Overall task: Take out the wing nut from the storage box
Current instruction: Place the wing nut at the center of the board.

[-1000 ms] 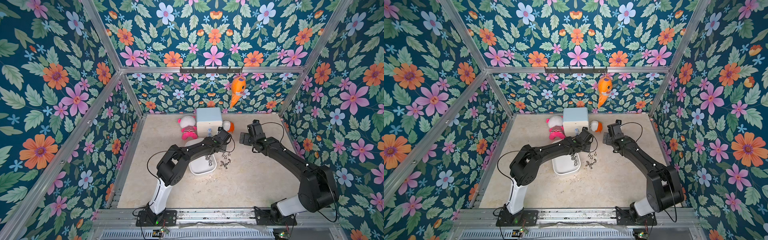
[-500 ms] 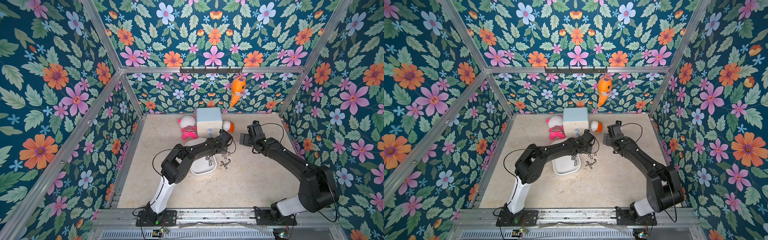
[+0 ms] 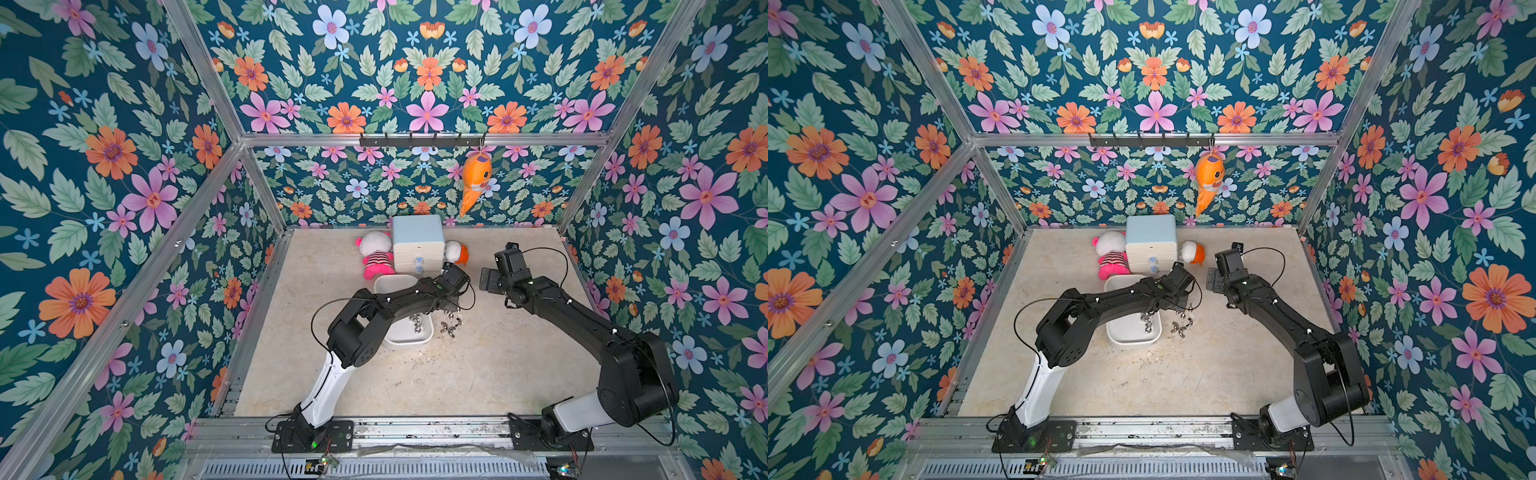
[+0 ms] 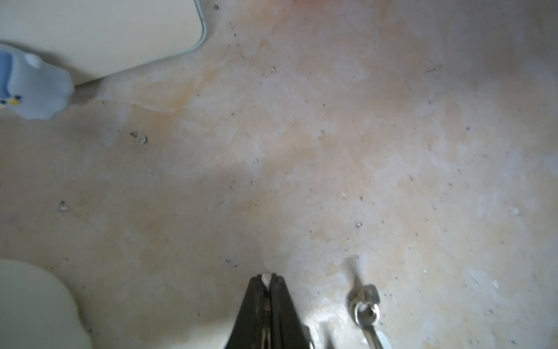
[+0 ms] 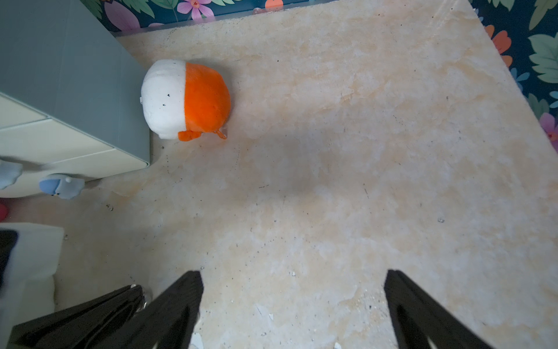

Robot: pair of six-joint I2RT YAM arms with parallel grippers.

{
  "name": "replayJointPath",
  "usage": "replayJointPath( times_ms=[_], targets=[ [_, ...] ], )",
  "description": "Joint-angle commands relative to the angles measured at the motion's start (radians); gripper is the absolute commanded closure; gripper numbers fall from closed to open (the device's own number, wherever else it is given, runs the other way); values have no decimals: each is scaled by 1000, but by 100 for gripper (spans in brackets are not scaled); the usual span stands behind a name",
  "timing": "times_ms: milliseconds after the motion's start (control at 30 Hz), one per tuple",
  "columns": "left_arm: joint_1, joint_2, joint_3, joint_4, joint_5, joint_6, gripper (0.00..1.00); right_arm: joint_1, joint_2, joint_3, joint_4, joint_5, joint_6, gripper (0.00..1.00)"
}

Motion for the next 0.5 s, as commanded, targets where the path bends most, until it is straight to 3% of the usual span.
replayJointPath(
  times_ms=[0,467],
  targets=[
    [-3,-23,14,-33,-31,-4,90,1,-5,-5,11,1,8,1],
    [-9,2,49,-61,-41,-3,90,1,-15,-20,16,-2,10,1]
  ],
)
